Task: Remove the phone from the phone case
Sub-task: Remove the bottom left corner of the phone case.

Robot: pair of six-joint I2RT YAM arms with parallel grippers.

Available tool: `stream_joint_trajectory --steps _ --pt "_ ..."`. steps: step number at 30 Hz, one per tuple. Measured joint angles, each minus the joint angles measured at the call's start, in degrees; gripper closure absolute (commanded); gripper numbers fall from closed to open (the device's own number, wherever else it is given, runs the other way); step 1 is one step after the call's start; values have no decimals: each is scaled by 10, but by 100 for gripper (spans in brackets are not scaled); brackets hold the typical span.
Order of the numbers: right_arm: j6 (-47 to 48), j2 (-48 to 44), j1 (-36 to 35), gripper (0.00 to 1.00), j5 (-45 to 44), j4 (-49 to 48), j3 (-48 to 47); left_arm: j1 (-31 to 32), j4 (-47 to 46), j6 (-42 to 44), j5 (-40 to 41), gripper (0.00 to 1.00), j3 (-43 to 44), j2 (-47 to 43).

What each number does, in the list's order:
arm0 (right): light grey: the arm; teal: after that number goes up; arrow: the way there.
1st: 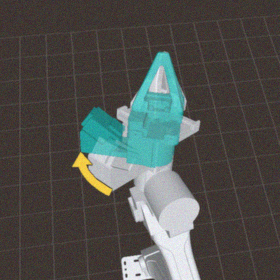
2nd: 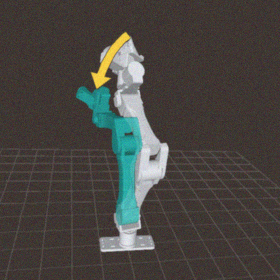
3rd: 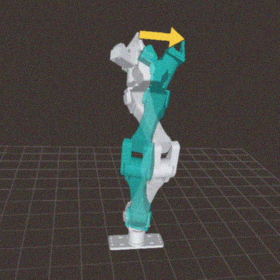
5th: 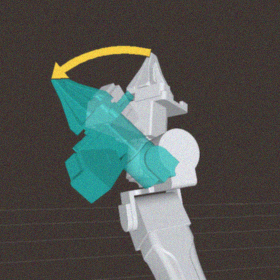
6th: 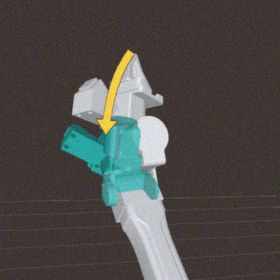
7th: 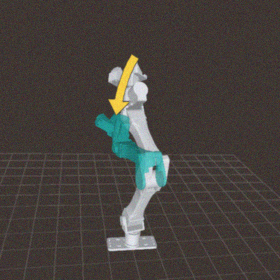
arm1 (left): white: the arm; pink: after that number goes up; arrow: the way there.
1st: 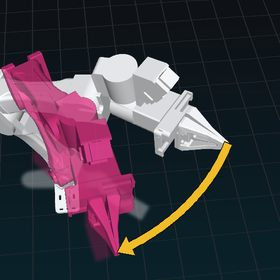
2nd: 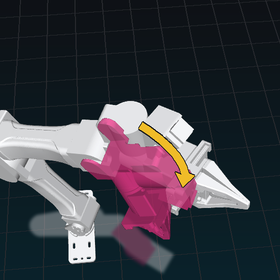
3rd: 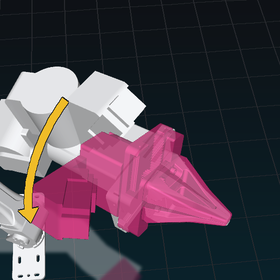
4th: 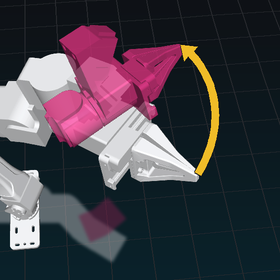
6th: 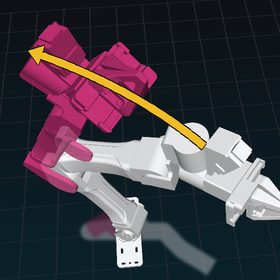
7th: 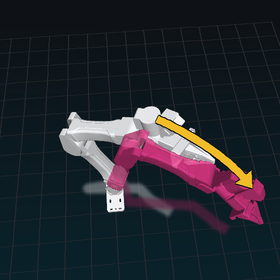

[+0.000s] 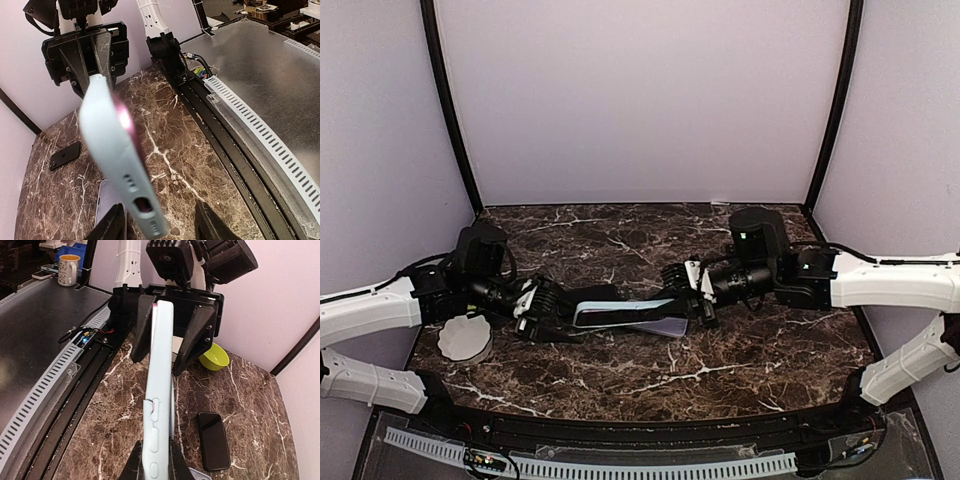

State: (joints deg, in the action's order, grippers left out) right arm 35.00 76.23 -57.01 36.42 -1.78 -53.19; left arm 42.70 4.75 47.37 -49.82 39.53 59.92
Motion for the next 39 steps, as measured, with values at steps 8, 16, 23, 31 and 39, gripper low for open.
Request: stream_joint_trajectory --steps 8,16,23,31,39 --pt "-5 0 -4 100 -33 -26 5 0 -22 -7 14 71 -2 0" --pt "-6 0 -7 100 -33 -26 5 0 -31 -1 24 81 -2 0" --pt "13 0 -7 100 -24 -16 4 3 -30 8 27 82 -2 0" --pt "60 0 -6 100 4 35 -7 37 -12 37 50 82 -2 3" --pt "76 1 -4 100 20 85 -19 72 -3 58 90 82 -2 8"
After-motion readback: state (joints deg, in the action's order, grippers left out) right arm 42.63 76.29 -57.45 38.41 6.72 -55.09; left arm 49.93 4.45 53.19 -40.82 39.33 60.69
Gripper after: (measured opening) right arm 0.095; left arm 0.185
